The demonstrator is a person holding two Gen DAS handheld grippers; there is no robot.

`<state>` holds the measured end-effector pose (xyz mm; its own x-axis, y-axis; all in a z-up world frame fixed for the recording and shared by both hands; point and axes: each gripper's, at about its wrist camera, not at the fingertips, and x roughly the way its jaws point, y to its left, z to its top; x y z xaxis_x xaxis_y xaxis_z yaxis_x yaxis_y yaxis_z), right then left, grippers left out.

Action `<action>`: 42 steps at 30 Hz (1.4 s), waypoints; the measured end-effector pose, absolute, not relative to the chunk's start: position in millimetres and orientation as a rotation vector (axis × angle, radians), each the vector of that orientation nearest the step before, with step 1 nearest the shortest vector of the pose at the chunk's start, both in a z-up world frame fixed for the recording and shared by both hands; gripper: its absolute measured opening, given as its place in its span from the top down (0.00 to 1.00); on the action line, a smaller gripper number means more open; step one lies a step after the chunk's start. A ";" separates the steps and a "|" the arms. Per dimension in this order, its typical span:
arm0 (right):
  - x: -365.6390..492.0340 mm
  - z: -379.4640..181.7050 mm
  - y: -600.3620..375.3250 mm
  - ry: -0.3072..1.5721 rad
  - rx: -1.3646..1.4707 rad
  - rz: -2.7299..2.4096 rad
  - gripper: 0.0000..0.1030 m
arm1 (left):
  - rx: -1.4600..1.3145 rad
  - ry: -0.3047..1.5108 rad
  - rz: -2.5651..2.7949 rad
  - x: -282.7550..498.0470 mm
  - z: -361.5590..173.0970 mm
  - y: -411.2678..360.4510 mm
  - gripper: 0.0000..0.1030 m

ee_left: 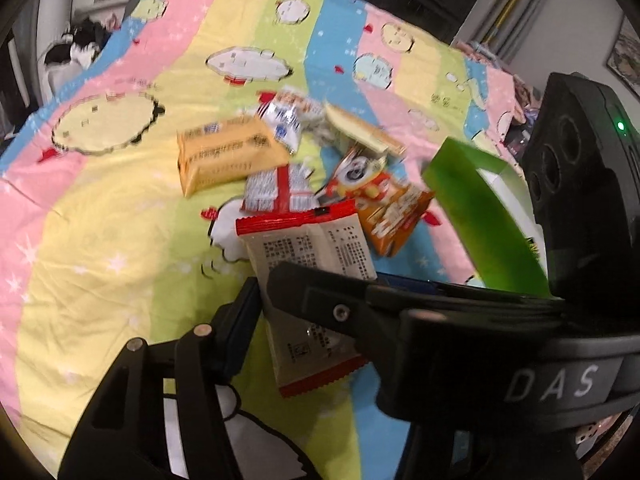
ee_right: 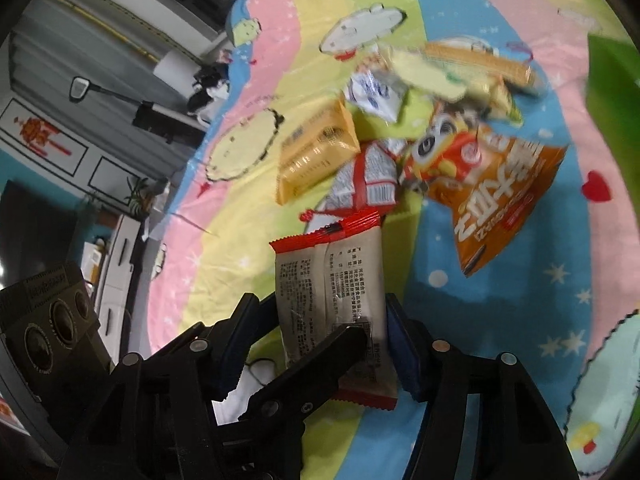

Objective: Organize snacks

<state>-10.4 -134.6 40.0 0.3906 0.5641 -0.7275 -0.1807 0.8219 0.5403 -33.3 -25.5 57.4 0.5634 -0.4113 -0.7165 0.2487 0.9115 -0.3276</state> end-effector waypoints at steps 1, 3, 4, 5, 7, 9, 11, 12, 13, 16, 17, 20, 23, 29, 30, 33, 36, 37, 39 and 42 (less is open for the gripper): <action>-13.2 45.6 -136.0 1.055 0.405 0.489 0.37 | -0.196 0.880 -0.394 -33.8 62.1 -26.4 0.47; -18.8 57.7 -141.1 1.017 0.406 0.487 0.37 | -0.182 0.841 -0.403 -37.2 75.8 -31.4 0.47; -22.1 65.1 -144.5 0.994 0.412 0.486 0.37 | -0.175 0.822 -0.406 -39.7 81.7 -33.6 0.47; -26.1 73.3 -148.5 0.967 0.415 0.484 0.37 | -0.167 0.804 -0.410 -45.6 87.5 -34.4 0.47; -32.6 86.1 -153.5 0.928 0.404 0.479 0.37 | -0.144 0.761 -0.425 -51.4 101.7 -41.8 0.47; -41.6 99.9 -161.4 0.884 0.394 0.465 0.37 | -0.119 0.724 -0.441 -57.1 115.3 -53.5 0.47; -49.8 112.4 -172.2 0.846 0.388 0.440 0.37 | -0.103 0.695 -0.457 -60.7 124.9 -64.9 0.47; -53.4 118.7 -178.8 0.824 0.390 0.426 0.37 | -0.091 0.675 -0.472 -62.7 131.8 -74.2 0.47; -57.9 125.4 -187.6 0.799 0.394 0.409 0.37 | -0.083 0.663 -0.483 -63.5 136.4 -80.8 0.47; -68.2 138.7 -211.4 0.738 0.413 0.376 0.37 | -0.057 0.623 -0.526 -68.0 150.8 -106.1 0.47; -72.3 142.9 -222.6 0.717 0.419 0.362 0.37 | -0.048 0.613 -0.543 -69.0 154.9 -116.0 0.47; -81.3 150.3 -249.1 0.672 0.440 0.326 0.37 | -0.024 0.592 -0.584 -71.0 162.2 -141.8 0.47; -87.4 152.9 -276.6 0.641 0.460 0.281 0.37 | 0.006 0.580 -0.636 -69.5 165.4 -170.9 0.47; -95.8 146.5 -329.9 0.632 0.511 0.176 0.37 | 0.040 0.614 -0.736 -64.9 158.5 -226.0 0.47; -95.9 145.0 -337.9 0.636 0.518 0.156 0.37 | 0.043 0.624 -0.754 -63.6 156.1 -235.0 0.47; -96.8 138.1 -363.4 0.647 0.554 0.107 0.37 | 0.056 0.659 -0.794 -58.8 148.6 -259.0 0.47; -93.4 126.0 -385.6 0.674 0.606 0.069 0.37 | 0.062 0.720 -0.822 -50.9 136.8 -280.5 0.47; -92.2 122.2 -391.3 0.686 0.618 0.056 0.37 | 0.062 0.738 -0.831 -48.7 132.9 -285.5 0.47; -88.2 113.8 -401.2 0.716 0.639 0.025 0.37 | 0.059 0.779 -0.852 -43.3 124.1 -296.5 0.47; -84.5 103.3 -413.3 0.754 0.657 -0.008 0.37 | 0.054 0.829 -0.866 -36.9 113.1 -306.9 0.47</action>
<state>-84.5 -413.3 103.3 0.7383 0.2215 -0.6370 0.2343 0.8014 0.5503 -36.9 -306.9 113.1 0.3638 -0.6528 -0.6645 0.6921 0.6669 -0.2762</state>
